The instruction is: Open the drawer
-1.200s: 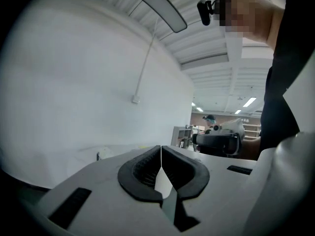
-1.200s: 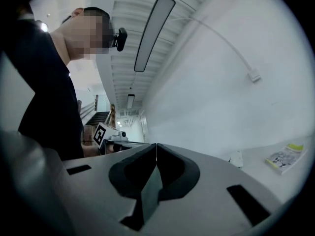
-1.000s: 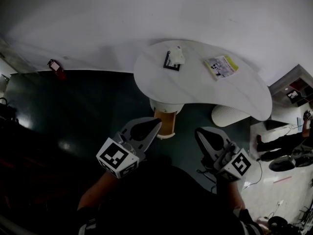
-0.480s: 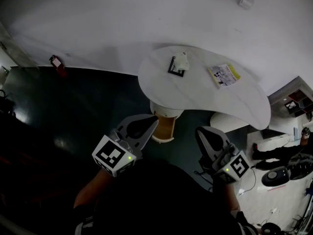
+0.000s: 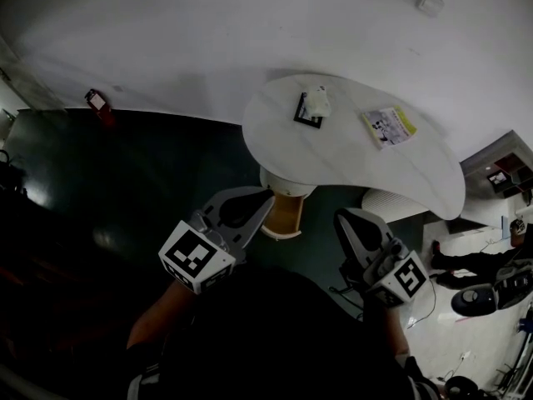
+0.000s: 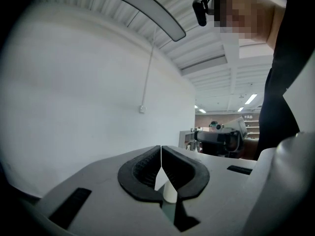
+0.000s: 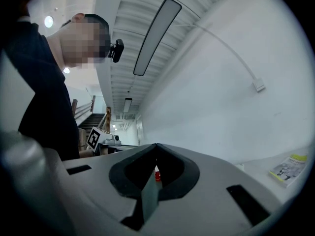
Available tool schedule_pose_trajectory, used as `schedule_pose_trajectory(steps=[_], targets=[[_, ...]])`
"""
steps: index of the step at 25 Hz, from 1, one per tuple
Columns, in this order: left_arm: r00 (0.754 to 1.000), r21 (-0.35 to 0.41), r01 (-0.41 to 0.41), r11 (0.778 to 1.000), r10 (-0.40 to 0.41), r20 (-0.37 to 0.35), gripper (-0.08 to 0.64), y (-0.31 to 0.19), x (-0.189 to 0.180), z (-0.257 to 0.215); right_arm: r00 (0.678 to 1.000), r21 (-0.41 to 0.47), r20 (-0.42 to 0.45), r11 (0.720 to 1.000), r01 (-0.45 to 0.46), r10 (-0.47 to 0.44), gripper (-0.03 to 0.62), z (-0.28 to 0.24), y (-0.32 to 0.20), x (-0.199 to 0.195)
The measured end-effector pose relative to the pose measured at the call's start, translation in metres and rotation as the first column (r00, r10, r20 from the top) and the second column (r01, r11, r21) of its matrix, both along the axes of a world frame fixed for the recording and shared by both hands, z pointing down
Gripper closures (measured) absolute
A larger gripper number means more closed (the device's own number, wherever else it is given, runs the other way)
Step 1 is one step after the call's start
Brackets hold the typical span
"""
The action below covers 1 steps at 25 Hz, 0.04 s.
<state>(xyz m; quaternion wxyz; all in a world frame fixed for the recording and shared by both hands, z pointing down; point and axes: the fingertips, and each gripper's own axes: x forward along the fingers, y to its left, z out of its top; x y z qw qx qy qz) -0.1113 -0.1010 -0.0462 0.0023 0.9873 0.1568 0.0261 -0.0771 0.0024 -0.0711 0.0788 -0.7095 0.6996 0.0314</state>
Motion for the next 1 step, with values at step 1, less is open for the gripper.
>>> schedule_pose_trajectory(steps=[1], targets=[[1.000, 0.008, -0.007, 1.000, 0.007, -0.002, 0.543, -0.0024, 0.0002, 0.0009, 1.000, 0.000, -0.003, 1.000, -0.001, 0.001, 0.577, -0.0004, -0.0028, -0.0005]])
